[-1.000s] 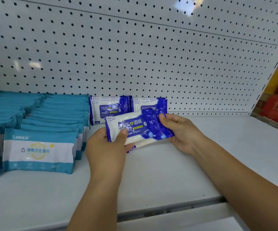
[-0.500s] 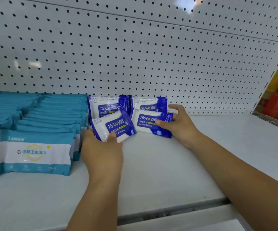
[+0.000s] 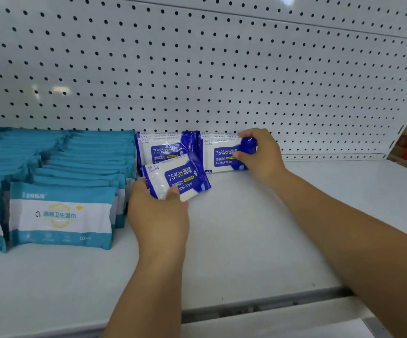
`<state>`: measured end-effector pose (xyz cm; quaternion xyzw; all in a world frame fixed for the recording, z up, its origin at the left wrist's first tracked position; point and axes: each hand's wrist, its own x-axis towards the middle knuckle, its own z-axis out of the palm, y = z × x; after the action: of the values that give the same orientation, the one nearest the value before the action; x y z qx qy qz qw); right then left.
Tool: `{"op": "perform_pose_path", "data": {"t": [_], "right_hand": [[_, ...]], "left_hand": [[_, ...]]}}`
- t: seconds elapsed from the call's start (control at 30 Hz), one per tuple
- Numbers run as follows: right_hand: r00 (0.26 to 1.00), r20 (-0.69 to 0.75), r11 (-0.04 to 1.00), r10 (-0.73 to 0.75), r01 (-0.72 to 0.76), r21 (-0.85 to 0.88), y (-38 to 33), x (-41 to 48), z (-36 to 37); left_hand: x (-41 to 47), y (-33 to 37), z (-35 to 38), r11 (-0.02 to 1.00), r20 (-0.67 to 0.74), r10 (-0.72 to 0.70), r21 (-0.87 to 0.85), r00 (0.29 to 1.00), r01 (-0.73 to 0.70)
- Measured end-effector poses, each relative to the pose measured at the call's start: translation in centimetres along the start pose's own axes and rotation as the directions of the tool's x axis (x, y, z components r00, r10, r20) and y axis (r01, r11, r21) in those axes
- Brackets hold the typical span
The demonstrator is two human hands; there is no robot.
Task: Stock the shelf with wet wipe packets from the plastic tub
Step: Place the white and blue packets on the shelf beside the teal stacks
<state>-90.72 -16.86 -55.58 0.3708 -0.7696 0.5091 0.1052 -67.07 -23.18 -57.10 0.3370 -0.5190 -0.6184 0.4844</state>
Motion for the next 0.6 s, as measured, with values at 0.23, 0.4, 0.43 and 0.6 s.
{"op": "perform_pose_path", "data": {"t": [0.23, 0.4, 0.43, 0.6], "right_hand": [[0.991, -0.066, 0.945, -0.114, 0.088, -0.315, 1.0, -0.6, 0.5], [0.974, 0.047, 0.890, -0.221, 0.221, -0.398, 0.3, -1.3, 1.4], [0.970, 0.055, 0.875, -0.237, 0.238, -0.422, 0.2, -1.3, 1.6], [0.969, 0.018, 0.835, -0.246, 0.222, -0.503, 0.0, -1.0, 2.5]], "left_hand": [[0.1, -0.1, 0.1, 1.000, -0.007, -0.003, -0.009, 1.000, 0.003], [-0.1, 0.1, -0.1, 1.000, -0.012, -0.015, 0.008, 1.000, 0.015], [-0.2, 0.2, -0.1, 1.000, -0.013, -0.017, 0.010, 1.000, 0.018], [-0.3, 0.4, -0.4, 0.999, -0.001, -0.044, -0.020, 0.999, 0.044]]}}
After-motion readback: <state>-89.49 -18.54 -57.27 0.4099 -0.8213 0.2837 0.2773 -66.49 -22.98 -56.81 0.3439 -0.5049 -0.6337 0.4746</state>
